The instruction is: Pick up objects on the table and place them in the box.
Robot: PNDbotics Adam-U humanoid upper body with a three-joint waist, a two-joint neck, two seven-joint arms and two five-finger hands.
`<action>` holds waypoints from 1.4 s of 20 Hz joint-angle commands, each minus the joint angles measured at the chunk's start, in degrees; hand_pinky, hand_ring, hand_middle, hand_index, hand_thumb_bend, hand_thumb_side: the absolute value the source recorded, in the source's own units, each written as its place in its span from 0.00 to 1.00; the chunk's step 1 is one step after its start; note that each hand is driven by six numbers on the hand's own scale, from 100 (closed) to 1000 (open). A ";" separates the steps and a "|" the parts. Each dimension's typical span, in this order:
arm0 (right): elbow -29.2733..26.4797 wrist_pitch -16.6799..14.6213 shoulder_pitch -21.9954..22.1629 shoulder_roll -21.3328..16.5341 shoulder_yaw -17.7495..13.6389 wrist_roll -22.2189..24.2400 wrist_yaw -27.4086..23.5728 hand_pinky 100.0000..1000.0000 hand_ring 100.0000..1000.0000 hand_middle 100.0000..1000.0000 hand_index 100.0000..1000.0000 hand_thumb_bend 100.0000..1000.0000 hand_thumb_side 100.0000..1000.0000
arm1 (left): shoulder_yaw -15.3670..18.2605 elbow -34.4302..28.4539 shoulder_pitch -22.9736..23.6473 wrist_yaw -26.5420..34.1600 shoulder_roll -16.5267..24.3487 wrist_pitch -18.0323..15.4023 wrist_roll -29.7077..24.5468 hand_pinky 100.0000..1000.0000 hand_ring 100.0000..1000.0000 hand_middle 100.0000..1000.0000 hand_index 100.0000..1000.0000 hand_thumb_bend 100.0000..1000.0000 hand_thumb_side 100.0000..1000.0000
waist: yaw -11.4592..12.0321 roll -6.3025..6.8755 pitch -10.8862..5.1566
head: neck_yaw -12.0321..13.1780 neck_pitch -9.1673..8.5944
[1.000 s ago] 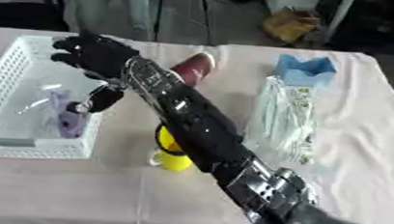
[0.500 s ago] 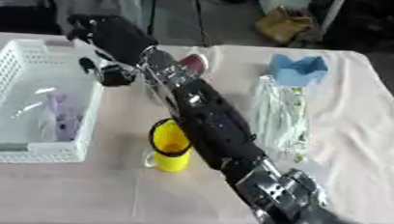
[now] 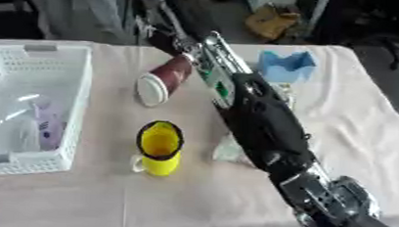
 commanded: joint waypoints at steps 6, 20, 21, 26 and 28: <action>-5.11 4.02 3.65 -10.49 -3.27 -0.92 -8.36 0.06 0.27 0.29 0.66 0.45 0.00 | 0.89 -1.15 0.50 -0.73 1.37 0.00 0.67 0.28 0.74 0.72 0.76 0.20 0.90 | -2.83 0.79 -0.88 | 1.54 -0.54; -10.80 7.78 13.45 -19.06 -7.16 9.76 -11.26 0.61 0.72 0.85 0.95 0.15 0.37 | 1.27 -0.35 1.66 -1.37 1.45 0.66 1.08 0.27 0.75 0.73 0.76 0.19 0.91 | -4.91 0.96 -1.50 | 3.41 1.00; -11.11 6.57 14.01 -19.22 -7.57 14.96 -12.17 0.61 0.72 0.85 0.95 0.15 0.37 | 1.30 -0.29 1.73 -1.48 1.48 0.67 1.01 0.27 0.75 0.73 0.76 0.19 0.91 | -5.01 0.95 -1.54 | 3.49 1.12; -14.33 3.99 16.01 -20.86 -10.77 30.30 -15.51 0.75 0.85 0.94 0.99 0.18 0.53 | 1.64 -0.07 1.94 -1.92 1.48 0.69 1.08 0.27 0.75 0.73 0.76 0.19 0.92 | -5.36 0.79 -1.53 | 4.08 1.45; -15.00 4.00 17.10 -21.63 -11.45 33.46 -15.76 0.75 0.85 0.94 0.99 0.09 0.59 | 1.74 0.03 2.04 -2.09 1.42 0.75 1.09 0.26 0.75 0.73 0.76 0.20 0.92 | -5.60 0.69 -1.53 | 4.40 1.49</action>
